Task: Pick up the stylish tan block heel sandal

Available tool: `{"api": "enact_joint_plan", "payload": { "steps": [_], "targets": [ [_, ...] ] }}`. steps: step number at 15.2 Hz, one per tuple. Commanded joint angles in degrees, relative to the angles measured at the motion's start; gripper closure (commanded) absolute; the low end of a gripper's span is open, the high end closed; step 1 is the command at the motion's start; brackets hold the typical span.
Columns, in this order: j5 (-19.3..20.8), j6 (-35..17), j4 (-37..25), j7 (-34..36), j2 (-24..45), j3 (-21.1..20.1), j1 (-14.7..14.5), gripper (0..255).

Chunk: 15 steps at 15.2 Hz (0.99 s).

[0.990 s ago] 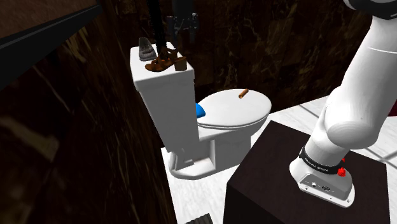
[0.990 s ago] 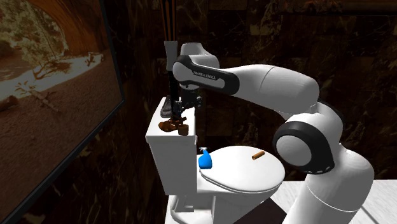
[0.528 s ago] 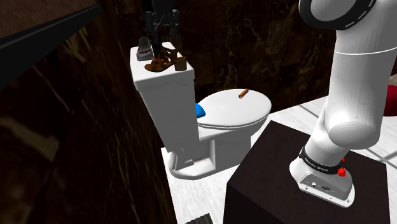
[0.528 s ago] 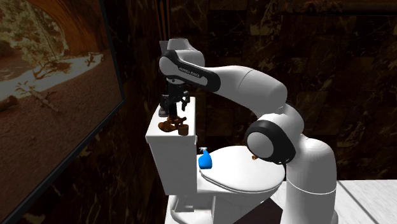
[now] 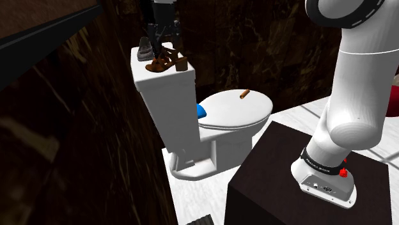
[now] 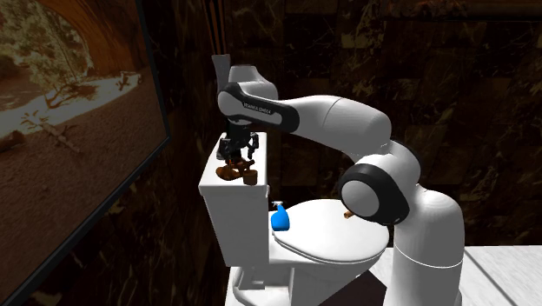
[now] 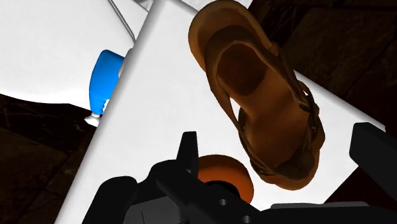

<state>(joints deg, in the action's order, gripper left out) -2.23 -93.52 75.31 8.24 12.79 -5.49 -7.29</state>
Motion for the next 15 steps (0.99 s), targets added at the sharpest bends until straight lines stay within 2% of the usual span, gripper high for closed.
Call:
{"api": "enact_joint_plan", "payload": {
  "steps": [1,10,15],
  "targets": [
    [0.0,-0.3,0.3,0.0,0.0,0.0,0.0,255],
    [0.0,-0.3,0.4,0.0,-0.1,0.0,0.0,255],
    [0.2,4.4,-6.2,0.3,1.7,-0.1,-0.2,255]
  ]
}}
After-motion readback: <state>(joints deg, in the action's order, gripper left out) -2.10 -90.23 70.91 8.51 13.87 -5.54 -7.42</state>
